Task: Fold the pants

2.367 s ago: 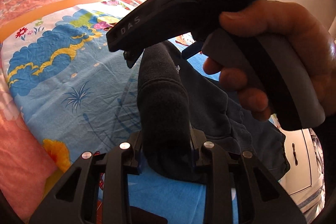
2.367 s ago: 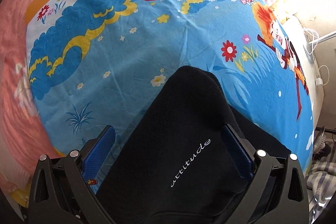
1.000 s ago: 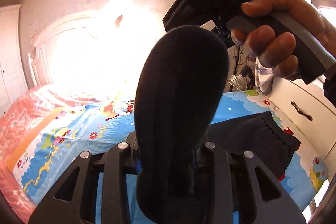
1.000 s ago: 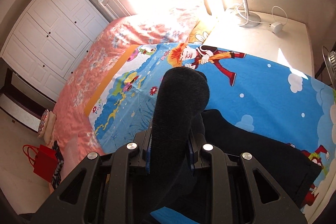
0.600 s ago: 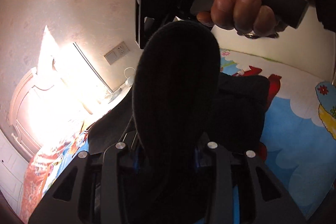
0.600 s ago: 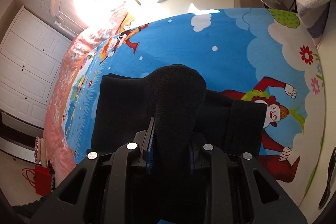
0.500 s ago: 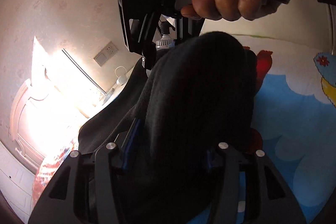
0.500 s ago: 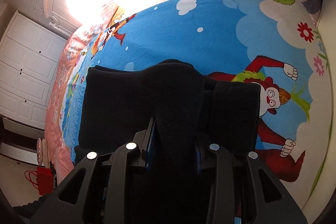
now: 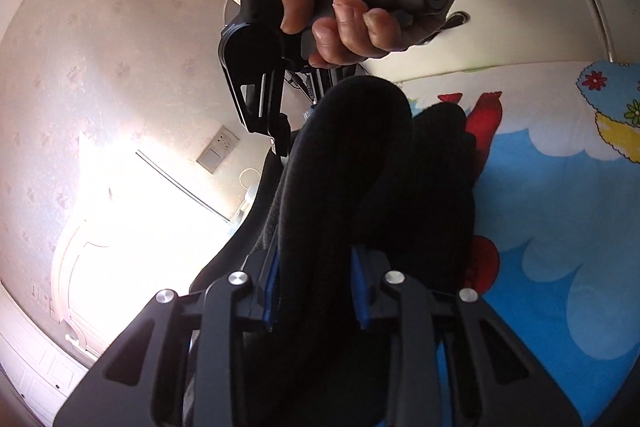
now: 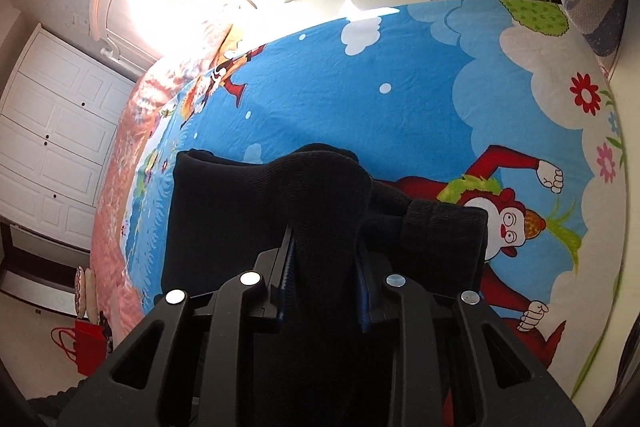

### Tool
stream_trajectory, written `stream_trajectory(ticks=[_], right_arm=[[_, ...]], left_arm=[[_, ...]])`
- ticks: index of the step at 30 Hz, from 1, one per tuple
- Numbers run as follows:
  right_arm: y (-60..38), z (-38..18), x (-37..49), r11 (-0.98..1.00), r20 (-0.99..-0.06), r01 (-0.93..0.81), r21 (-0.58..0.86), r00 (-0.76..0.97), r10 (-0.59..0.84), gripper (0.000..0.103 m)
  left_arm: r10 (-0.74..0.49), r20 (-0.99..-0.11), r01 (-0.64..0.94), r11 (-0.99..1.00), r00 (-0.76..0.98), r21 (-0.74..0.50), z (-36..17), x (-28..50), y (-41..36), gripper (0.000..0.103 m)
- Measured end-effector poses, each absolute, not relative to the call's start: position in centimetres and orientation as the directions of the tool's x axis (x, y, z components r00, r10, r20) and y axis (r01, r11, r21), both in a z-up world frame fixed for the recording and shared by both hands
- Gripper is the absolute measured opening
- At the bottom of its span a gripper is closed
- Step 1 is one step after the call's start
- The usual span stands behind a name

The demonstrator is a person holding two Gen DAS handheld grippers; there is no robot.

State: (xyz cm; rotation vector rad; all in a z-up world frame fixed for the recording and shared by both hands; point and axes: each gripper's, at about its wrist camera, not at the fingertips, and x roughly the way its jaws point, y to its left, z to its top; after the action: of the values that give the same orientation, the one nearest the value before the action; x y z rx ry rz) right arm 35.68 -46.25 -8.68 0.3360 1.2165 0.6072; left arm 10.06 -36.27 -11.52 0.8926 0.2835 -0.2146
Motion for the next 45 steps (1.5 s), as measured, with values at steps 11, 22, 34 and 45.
stream_trajectory(ticks=[11, 22, 34, 45], right_arm=[[-48.5, -10.9, 35.5, 0.904, -0.849, -0.225, 0.365, 0.318, 0.422, 0.028], [-48.0, -5.3, 30.1, 0.997, -0.801, -0.08, 0.006, 0.597, 0.053, 0.082], [-41.4, -4.7, 25.7, 0.984, -0.771, -0.096, -0.148, 0.634, -0.054, 0.084], [-19.0, -8.8, 30.1, 0.737, -0.884, -0.616, -0.277, 0.464, 0.055, 0.086]], left_arm=[[-0.069, -0.353, 0.335, 0.522, 0.933, 0.784, -14.8, 11.0, -39.6, 0.032], [-0.238, -0.471, 0.451, 0.792, 0.849, 0.413, -6.8, 7.3, -27.4, 0.058], [-0.266, -0.622, 0.415, 0.904, 0.737, 0.105, -9.3, 4.9, -14.0, 0.034], [-0.256, -0.657, 0.455, 0.878, 0.709, 0.15, -12.0, 6.6, -16.6, 0.012]])
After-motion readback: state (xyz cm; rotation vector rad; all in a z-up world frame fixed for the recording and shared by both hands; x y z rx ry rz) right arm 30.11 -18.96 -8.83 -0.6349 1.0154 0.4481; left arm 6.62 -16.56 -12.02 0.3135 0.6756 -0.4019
